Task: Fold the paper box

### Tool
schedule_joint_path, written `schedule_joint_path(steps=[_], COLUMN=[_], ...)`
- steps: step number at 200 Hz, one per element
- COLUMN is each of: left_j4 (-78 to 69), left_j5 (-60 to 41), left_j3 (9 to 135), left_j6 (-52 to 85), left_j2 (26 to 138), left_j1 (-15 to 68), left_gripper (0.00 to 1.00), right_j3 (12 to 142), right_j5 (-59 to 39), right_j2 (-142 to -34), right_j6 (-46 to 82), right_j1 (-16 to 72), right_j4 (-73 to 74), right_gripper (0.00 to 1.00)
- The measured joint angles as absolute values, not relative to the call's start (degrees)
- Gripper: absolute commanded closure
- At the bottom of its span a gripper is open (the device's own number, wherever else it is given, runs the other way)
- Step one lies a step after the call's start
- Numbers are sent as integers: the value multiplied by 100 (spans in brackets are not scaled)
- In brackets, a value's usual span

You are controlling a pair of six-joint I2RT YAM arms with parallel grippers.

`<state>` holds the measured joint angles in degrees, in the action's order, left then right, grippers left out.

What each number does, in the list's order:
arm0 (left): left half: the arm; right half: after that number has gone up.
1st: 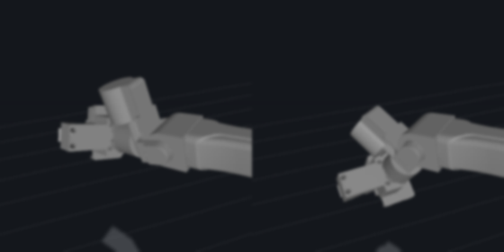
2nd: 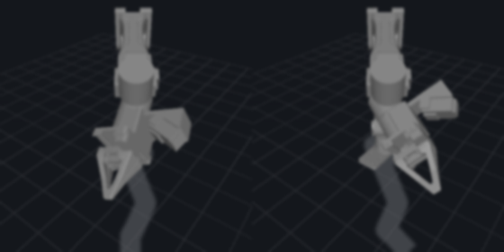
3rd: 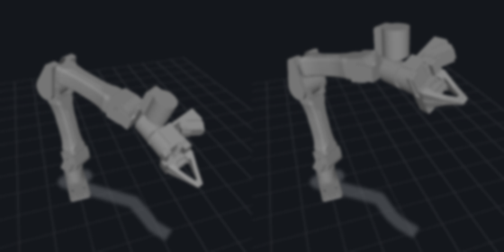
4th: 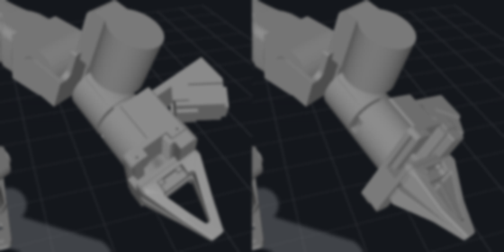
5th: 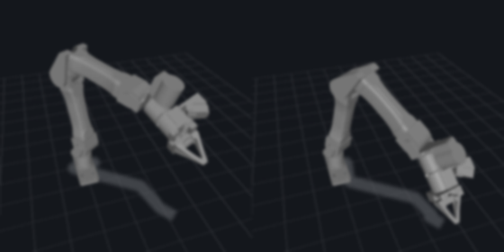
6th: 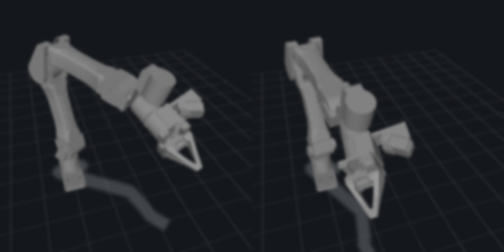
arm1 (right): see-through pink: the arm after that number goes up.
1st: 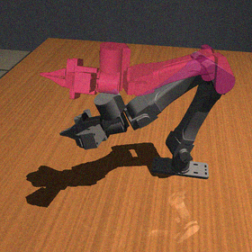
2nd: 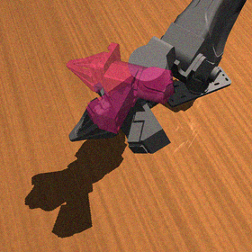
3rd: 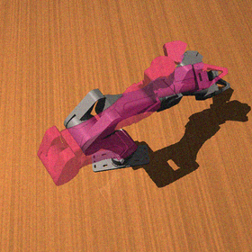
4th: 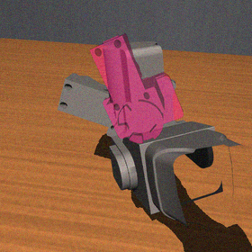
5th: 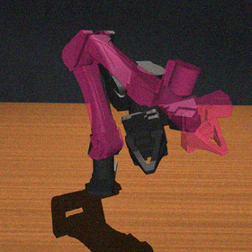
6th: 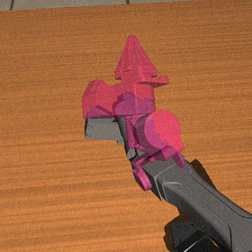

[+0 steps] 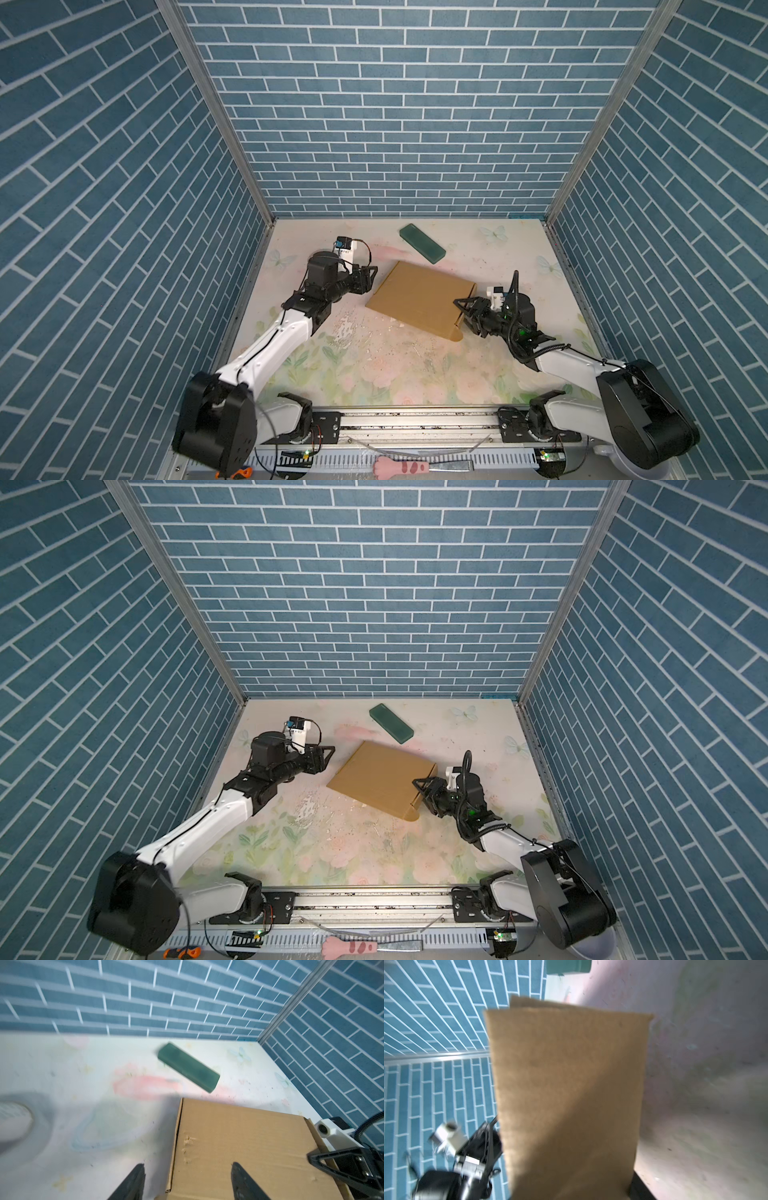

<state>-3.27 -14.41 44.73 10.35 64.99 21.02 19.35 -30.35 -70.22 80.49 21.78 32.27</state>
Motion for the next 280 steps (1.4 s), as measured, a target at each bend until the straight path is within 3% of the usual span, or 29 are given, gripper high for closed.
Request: schedule_joint_path(steps=[48, 72, 114, 169, 192, 217, 230, 255, 280], left_j4=[443, 1087, 1448, 1116, 1090, 1149, 1201, 1337, 1538], left_j5=[-410, -27, 749, 1020, 1035, 1039, 1041, 1035, 1002], left_j3=[4475, 4530, 4668, 4737, 4860, 4971, 5022, 5177, 5400], left_j6=[-2038, -3304, -5085, -6420, -6685, -6805, -6820, -6812, -6650], left_j2=[5048, 5135, 5826, 6302, 6436, 6486, 6506, 6608, 6799], left_j1=[3848, 4372, 4908, 4956, 4965, 4967, 4963, 4965, 4952], left_gripper=[12, 8, 9, 23, 41, 56, 60, 63, 63], right_j3=[2689, 2952, 3253, 3404, 3409, 3413, 3424, 3465, 3498], right_j5=[-3579, -3990, -4744, -5577, -5739, -5819, -5839, -5979, -6106], right_j2=[-6853, -6834, -6831, -6820, -6823, -6823, -6831, -6890, -6897], right_j6=[8986, 9341, 9717, 9931, 10027, 10086, 10130, 10221, 10265], right_j1=[1900, 1802, 1758, 1717, 1658, 1645, 1638, 1629, 1503], right_j4=[2696, 2386, 1990, 1638, 1490, 1400, 1393, 1455, 1546], right_gripper=[59, 60, 61, 61, 60, 53, 43, 30, 27])
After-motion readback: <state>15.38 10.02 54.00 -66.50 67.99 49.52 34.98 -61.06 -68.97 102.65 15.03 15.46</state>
